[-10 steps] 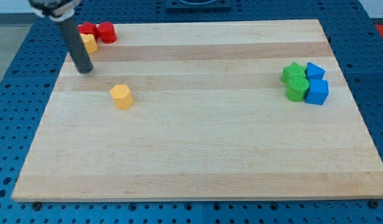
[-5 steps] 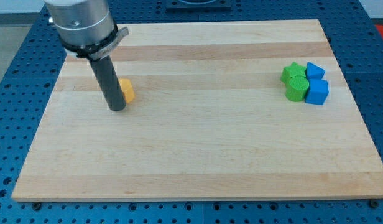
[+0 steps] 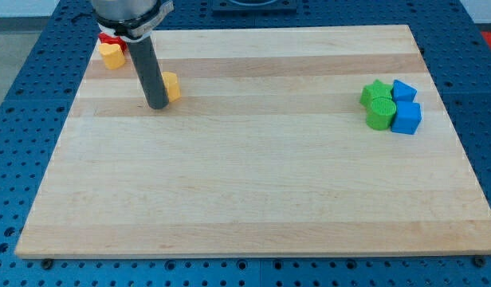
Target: Push the yellow hexagon near to the group of blocks
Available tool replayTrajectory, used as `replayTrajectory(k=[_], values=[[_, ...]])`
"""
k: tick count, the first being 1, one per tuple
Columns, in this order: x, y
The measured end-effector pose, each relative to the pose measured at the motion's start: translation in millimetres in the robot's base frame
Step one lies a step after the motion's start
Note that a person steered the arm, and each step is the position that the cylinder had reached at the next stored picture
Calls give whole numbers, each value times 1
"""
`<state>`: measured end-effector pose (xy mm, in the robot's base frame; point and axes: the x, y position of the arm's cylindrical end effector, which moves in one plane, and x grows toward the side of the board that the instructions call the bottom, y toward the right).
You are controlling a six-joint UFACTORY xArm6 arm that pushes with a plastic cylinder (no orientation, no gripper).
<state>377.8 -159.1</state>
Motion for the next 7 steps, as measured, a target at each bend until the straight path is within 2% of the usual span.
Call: replayTrajectory(k=[2,4,6,7], values=[[-4,37],[-48,13],[-54,39],[-64,24]])
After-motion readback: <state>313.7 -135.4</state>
